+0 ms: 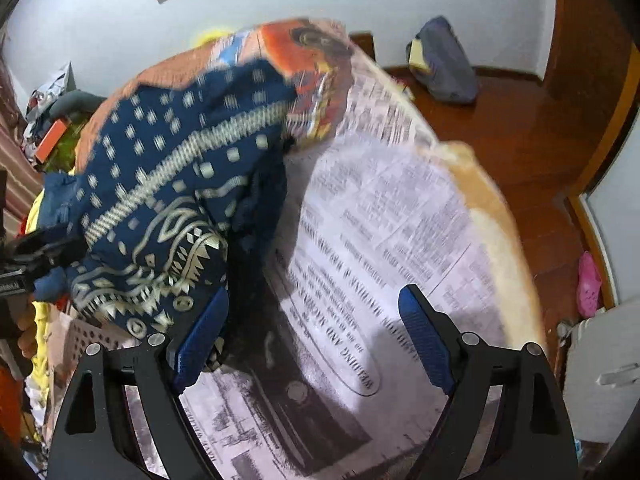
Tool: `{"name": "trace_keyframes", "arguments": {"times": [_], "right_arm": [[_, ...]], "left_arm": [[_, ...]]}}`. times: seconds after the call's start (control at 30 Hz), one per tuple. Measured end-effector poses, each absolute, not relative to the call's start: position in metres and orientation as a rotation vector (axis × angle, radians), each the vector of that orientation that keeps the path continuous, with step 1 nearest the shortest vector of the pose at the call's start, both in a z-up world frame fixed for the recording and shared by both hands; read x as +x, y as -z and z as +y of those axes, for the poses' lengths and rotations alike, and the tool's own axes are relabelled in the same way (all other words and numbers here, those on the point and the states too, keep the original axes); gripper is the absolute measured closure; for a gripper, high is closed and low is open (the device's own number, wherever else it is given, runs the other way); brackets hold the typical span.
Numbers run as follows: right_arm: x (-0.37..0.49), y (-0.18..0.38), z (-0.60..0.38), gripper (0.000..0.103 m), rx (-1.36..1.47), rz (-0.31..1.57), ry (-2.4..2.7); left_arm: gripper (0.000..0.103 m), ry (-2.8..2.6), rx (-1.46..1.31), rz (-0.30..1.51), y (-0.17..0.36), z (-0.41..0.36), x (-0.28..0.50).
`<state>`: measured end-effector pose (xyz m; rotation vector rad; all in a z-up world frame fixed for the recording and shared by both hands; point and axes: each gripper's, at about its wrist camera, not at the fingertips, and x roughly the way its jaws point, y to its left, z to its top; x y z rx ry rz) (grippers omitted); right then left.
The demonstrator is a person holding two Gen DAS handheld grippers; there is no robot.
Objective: Fold large clothes
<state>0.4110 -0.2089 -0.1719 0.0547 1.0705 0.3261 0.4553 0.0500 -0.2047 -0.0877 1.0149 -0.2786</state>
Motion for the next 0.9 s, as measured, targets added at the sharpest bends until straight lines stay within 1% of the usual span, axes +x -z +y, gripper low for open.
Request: {"name": "trace_keyframes", "arguments": {"times": [0.03, 0.1, 0.23, 0.37, 0.63, 0.73, 0.9], "right_arm": [[0.412, 0.162, -0.209, 0.017, 0.062, 1.048, -0.350], [0.415, 0.147, -0.206, 0.017, 0.100, 1.016, -0.396], [0.431, 0.137, -0.190, 0.017, 0.123, 0.988, -0.441], [0.458, 0.152, -0.163, 0.017, 0.111, 1.027, -0.486], [0.512, 0.195, -0.135, 0.017, 0.036, 1.135, -0.468], [0.528, 0.199, -0.139, 0.017, 0.081, 1.159, -0.468], [0.527, 0.188, -0.144, 0.017, 0.105, 1.150, -0.466]], "left_arm": [[0.011, 0.286, -0.090, 1.015, 0.200, 0.050, 0.456], [0.011, 0.288, -0.081, 1.006, 0.190, 0.048, 0.458], [0.011, 0.260, -0.072, 0.973, 0.174, 0.045, 0.477], [0.011, 0.223, -0.086, 0.982, 0.175, 0.045, 0.509], [0.009, 0.141, -0.113, 1.007, 0.203, 0.058, 0.552], [0.005, 0.107, -0.125, 1.007, 0.214, 0.066, 0.559], [0.005, 0.116, -0.255, 1.027, 0.214, 0.086, 0.562]]}}
